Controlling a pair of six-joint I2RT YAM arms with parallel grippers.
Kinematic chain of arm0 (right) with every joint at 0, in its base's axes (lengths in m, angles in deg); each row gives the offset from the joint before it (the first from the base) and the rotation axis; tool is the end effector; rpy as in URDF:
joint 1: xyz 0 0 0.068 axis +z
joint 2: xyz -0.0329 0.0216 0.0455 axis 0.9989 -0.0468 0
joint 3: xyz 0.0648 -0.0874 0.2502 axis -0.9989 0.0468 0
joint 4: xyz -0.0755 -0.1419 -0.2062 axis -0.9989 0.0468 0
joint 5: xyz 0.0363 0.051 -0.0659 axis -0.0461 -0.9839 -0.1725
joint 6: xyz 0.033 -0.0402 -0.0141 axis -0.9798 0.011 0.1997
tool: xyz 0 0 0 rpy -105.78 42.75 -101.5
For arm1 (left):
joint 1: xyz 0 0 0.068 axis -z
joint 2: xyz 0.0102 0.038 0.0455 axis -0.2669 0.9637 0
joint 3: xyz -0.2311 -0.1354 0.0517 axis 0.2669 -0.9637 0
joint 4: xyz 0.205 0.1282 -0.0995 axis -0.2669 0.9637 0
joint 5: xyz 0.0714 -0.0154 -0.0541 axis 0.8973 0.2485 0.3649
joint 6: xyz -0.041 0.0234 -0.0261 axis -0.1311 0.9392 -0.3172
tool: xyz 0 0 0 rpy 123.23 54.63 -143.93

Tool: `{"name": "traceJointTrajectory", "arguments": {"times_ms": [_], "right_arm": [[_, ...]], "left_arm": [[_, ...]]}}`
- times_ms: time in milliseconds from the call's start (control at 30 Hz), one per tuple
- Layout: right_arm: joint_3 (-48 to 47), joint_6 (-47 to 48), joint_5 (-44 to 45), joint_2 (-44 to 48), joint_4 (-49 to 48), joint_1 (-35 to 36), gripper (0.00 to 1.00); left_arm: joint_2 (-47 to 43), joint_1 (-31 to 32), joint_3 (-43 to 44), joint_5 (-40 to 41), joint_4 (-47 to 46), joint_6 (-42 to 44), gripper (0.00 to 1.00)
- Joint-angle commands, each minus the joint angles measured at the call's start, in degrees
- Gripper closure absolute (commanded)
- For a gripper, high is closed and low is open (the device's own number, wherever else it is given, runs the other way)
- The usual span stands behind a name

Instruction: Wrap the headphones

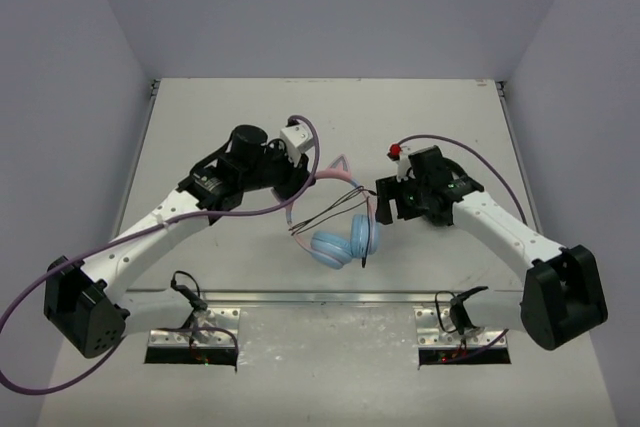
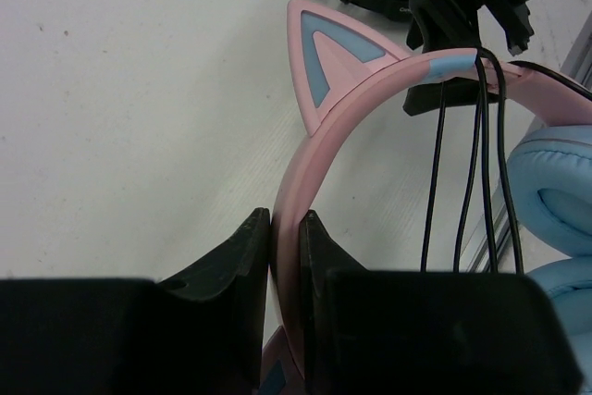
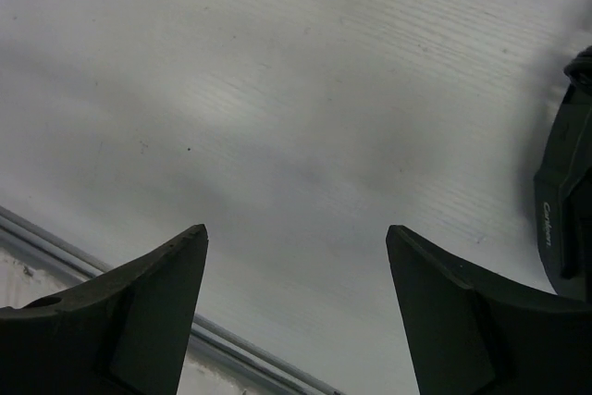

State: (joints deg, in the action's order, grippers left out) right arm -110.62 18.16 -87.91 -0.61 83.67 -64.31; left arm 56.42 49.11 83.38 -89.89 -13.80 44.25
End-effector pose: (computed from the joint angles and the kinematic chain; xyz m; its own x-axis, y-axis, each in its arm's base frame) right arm 0.2245 0.1018 0.2107 -0.8426 -0.0707 -0.5339 -0.2599 0.9216 0.2882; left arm 0.2153 -0.1577 0.3239 -0.2839 0.3379 -0.8974 0.8150 0.5780 -0.0402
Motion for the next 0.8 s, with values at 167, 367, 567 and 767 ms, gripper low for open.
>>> {"name": "traceJointTrajectory", "arguments": {"times_ms": [167, 367, 567, 767], "right_arm": [[-11.11, -6.94, 2.12, -1.73, 11.80, -9.09, 0.21], [-20.70, -7.66, 3.28, -1.64, 17.10, -14.04, 0.14], [-25.80, -2.65, -10.34, -1.30, 15.96, -14.48, 0.17], [-40.13, 5.88, -15.35, -5.24, 26.77, -7.20, 0.26]], "left_arm": [[1.73, -0.84, 6.22, -4.35, -1.73, 2.08, 1.00], [2.96, -0.76, 6.40, -7.95, 1.27, 3.77, 1.00], [5.16, -0.84, 7.11, -13.06, 3.82, 4.47, 1.00], [7.43, -0.58, 6.57, -15.60, 3.73, 4.38, 1.00]]}}
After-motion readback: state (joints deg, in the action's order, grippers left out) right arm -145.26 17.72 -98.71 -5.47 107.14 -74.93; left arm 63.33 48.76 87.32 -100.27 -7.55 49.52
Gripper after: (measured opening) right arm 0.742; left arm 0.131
